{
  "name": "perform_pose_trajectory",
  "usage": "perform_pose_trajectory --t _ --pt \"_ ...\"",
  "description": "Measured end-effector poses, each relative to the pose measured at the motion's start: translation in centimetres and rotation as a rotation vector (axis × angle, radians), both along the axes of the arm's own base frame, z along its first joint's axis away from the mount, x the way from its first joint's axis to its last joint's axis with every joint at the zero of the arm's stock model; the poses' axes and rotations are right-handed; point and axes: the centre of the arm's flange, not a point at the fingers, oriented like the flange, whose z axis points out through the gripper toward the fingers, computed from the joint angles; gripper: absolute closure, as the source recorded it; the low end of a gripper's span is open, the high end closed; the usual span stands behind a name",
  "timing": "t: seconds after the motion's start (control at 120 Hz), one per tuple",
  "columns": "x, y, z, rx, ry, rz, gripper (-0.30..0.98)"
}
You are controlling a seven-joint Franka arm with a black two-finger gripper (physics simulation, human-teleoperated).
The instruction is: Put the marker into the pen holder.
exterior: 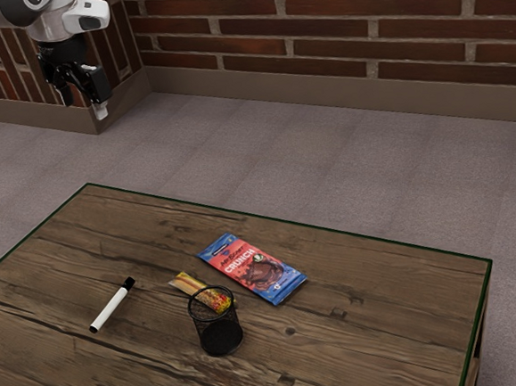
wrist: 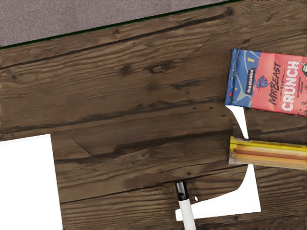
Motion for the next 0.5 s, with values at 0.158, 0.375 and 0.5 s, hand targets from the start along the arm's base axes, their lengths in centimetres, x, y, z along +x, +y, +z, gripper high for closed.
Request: perform_pose_trajectory --t 0.158,0.375,0.5 --pt "-0.5 2.7 -0.2 -0.045 -0.003 0.053 0.02" --pt "5.6 -0.5 -10.1 -0.041 0.108 0.018 0.02" --pt "7.7 2.2 -19.6 -0.04 0.219 0.07 0.02"
